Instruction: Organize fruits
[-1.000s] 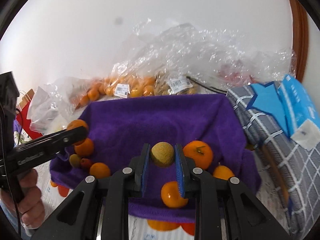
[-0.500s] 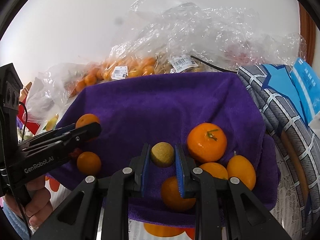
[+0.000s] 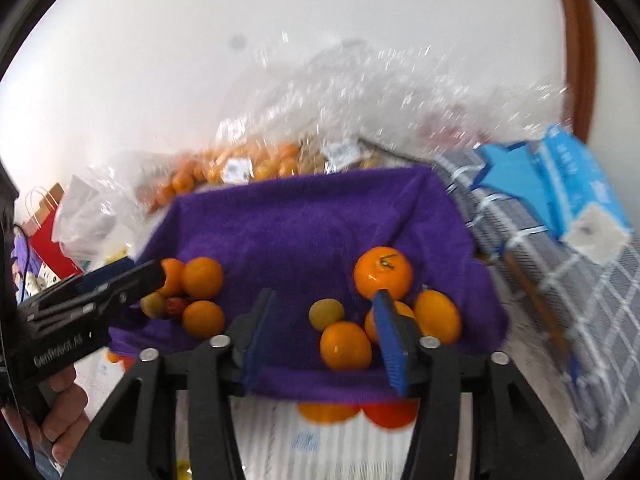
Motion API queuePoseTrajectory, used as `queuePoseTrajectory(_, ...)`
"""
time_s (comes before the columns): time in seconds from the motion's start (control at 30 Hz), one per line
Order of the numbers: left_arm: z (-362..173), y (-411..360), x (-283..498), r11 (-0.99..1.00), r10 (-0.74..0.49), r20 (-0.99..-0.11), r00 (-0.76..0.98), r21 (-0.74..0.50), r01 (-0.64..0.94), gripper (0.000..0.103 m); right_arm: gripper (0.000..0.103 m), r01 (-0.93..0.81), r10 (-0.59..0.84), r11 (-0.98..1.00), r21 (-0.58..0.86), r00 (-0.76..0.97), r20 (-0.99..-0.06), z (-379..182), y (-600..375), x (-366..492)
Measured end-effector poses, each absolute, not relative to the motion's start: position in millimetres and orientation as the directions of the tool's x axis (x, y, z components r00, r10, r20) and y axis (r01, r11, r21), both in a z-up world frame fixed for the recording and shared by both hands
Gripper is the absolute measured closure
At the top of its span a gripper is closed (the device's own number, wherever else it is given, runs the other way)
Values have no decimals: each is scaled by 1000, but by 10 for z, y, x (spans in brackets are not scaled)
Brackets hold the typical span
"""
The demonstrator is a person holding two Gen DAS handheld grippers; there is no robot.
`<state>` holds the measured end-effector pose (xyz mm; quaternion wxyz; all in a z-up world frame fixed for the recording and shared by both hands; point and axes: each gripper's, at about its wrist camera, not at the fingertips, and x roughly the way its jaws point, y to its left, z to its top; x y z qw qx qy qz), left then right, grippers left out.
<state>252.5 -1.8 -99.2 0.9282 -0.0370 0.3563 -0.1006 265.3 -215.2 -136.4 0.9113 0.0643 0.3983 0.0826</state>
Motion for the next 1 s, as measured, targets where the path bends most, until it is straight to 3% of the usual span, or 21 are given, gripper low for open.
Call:
queuePoseTrajectory(0.2, -704, 100, 1864, 985, -171, -631, 757, -139, 106, 28, 33, -78, 140, 990, 119, 701, -700, -954, -2100, 1975)
queuePoseTrajectory(0.37, -545, 129, 1370, 992, -118, -604, 788, -98, 74, 16, 33, -44, 68, 998, 52, 692, -718, -807, -2103, 1509)
queuePoseTrajectory(0.47, -503, 98, 1161, 995, -98, -590, 801, -72, 69, 9, 20, -24, 42, 999, 36, 719, -694, -712, -2150, 1225)
queuePoseTrajectory(0.6, -490, 64, 937, 997, -74, -585, 808, -37, 64, 7, 10, -10, 32, 999, 37, 749, -662, -596, -2176, 955)
queuePoseTrajectory(1.0, -482, 152, 601, 997, -82, -587, 806, -39, 73, 7, 10, 28, 13, 998, 52, 757, -653, -547, -2169, 598)
